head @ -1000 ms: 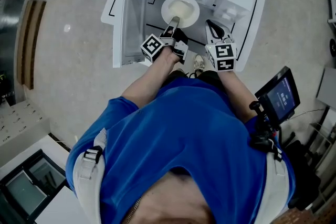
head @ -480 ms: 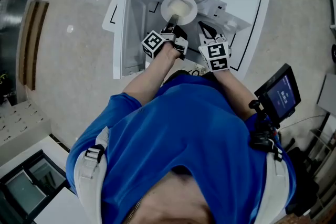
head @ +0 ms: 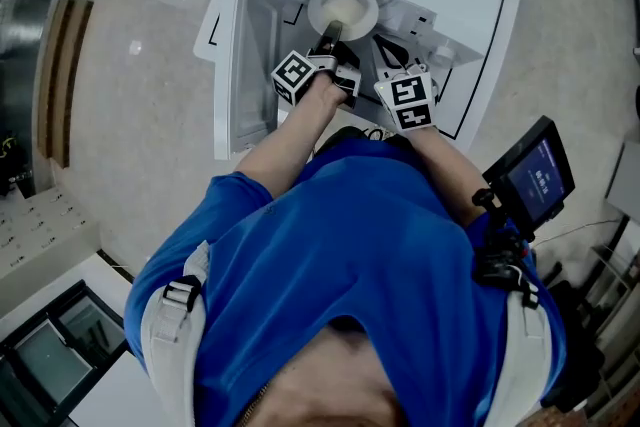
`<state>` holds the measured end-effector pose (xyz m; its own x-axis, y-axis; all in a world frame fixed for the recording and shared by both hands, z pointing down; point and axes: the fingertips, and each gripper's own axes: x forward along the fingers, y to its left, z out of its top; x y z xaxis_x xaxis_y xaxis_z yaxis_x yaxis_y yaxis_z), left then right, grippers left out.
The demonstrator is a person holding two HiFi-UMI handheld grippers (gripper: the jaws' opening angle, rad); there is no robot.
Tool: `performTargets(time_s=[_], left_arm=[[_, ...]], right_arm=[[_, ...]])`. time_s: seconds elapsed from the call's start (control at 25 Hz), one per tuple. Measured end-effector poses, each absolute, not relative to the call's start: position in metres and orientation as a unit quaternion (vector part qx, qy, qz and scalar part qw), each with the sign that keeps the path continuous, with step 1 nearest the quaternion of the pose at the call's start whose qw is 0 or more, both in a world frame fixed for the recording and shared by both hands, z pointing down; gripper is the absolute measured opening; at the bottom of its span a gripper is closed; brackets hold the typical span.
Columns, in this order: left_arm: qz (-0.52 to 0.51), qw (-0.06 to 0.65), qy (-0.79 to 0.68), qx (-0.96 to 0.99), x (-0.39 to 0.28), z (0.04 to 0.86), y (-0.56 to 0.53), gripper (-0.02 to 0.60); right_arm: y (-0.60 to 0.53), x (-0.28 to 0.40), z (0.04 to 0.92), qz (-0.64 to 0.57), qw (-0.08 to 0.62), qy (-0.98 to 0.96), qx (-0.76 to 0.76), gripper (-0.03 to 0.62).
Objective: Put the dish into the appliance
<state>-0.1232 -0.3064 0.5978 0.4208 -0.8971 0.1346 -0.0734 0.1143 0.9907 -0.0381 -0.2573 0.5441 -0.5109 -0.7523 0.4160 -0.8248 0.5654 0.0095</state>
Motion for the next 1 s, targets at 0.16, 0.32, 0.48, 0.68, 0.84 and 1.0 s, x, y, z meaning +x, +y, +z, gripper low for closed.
performTargets(time_s=[0.16,0.32,0.48,0.68,0.84,1.0], left_arm=[[-0.333,0.619,-0.424,0.572,-0.122,0.602,-0.309,0.026],[-0.329,0.620,-0.421,0.575,-0.119,0.600,-0.310,0.026],[-0.331,0.621,-0.417,0.575,-0.116,0.597,-0.312,0.026],[-0.335,0.624,-0.414,0.572,-0.111,0.598,-0.314,0.026],[-0.339,0.623,-0.412,0.572,-0.111,0.598,-0.315,0.026],[-0.340,0.621,-0.408,0.576,-0.109,0.595,-0.317,0.026]], right_arm=[[-0.260,-0.039,0.547,0.097,0.192,-0.865,0.453,0.003],[-0.259,-0.039,0.548,0.100,0.195,-0.865,0.452,0.003],[-0.261,-0.041,0.552,0.104,0.202,-0.864,0.449,0.003],[-0.261,-0.043,0.558,0.110,0.210,-0.864,0.444,0.002],[-0.261,-0.045,0.561,0.114,0.214,-0.863,0.442,0.003],[-0.263,-0.046,0.562,0.116,0.216,-0.863,0.441,0.002]])
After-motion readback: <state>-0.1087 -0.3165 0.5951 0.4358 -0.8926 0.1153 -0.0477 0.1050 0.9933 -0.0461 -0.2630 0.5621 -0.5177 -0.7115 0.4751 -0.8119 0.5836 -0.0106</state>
